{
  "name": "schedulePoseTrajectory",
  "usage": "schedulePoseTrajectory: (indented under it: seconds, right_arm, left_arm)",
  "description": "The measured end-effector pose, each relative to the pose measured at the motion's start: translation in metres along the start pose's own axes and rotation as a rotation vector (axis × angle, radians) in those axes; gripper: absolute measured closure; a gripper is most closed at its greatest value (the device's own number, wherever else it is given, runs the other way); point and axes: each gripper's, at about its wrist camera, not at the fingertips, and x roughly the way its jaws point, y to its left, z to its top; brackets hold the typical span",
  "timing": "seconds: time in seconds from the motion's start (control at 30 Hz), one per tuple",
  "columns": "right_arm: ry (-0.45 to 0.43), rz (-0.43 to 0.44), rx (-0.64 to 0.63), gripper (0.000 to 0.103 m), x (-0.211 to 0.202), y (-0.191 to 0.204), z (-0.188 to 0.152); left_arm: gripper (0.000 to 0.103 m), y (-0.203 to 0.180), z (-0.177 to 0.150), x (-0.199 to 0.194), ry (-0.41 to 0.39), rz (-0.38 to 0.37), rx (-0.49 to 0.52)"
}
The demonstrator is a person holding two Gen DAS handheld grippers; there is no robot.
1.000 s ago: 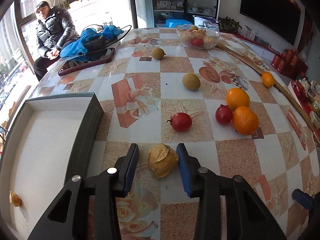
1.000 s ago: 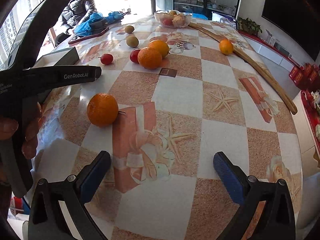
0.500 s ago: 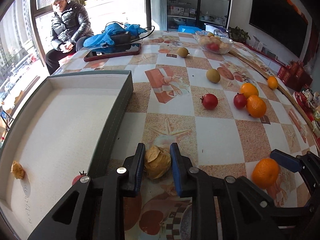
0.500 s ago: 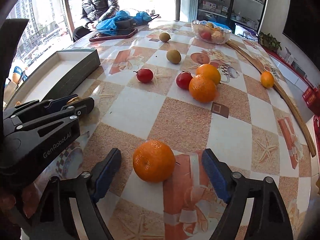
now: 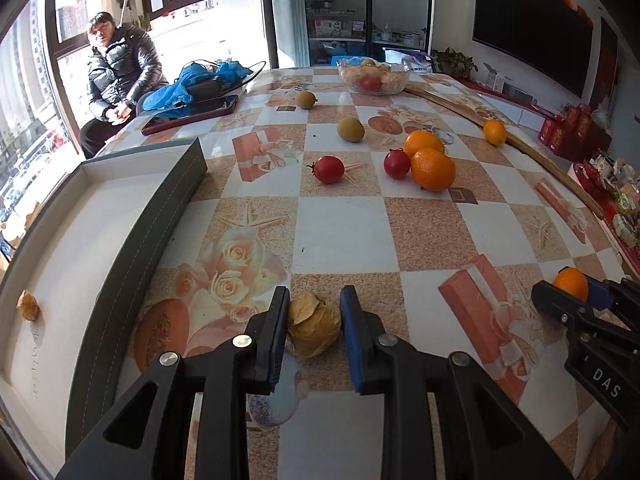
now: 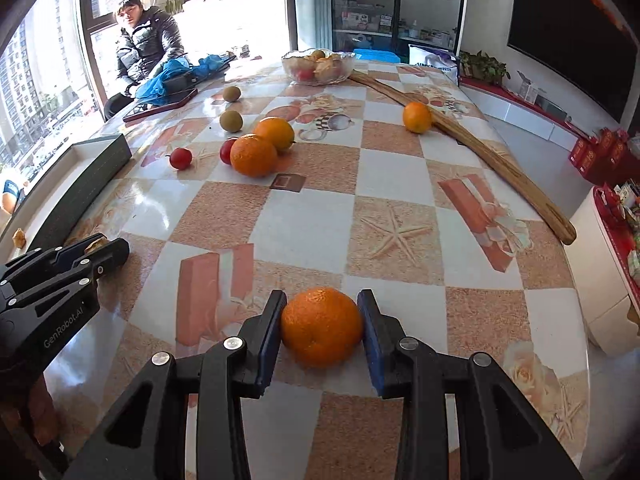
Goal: Organize fruits
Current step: 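Lift and hold the dried fruit and orange with both tools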
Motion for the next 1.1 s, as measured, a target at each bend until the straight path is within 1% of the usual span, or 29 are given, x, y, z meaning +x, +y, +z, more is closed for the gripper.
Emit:
schedulePoseTrajectory:
  seconds: [0.07, 0.17, 0.2, 0.3, 0.37, 0.5, 0.63, 1.1]
  right_arm:
    - [-0.008, 0.004, 0.021, 0.065, -0.0008, -0.0067, -0.0002]
    - [-0.019, -0.009, 0.014, 0.065, -0.0005, -0.0046, 0.0000]
    - [-0.020, -0.008, 0.013, 0.065, -0.0004, -0.0047, -0.0001]
    - [-0.023, 0.005, 0.023, 0.065, -0.0010, -0.0074, -0.0008]
    - [-0.024, -0.003, 0.017, 0.065, -0.0011, -0.0061, -0.0012]
    - [-0.025, -0.013, 0.013, 0.065, -0.0009, -0.0049, -0.0019]
    - [-0.025, -0.031, -0.001, 0.065, -0.0009, -0.0030, -0.0024]
    - [-0.025, -0.028, 0.003, 0.065, -0.0006, -0.0042, -0.0024]
  left_arm:
    - [0.075, -0.0008, -0.0010, -0.0001, -0.009, 0.002, 0.006]
    - [0.075, 0.0065, -0.0015, -0.0002, -0.010, -0.042, -0.024]
    - [0.075, 0.0070, -0.0017, -0.0001, -0.011, -0.047, -0.027]
    - [0.075, 0.0027, -0.0023, -0.0007, -0.018, -0.024, -0.012]
    - [0.075, 0.0007, -0.0029, -0.0010, -0.021, -0.015, -0.004]
    - [0.075, 0.0023, -0.0031, -0.0005, -0.020, -0.022, -0.012]
    - [0.075, 0.0020, -0.0031, -0.0003, -0.023, -0.012, -0.003]
    - [0.075, 0.0015, -0.0030, -0.0002, -0.024, -0.010, -0.002]
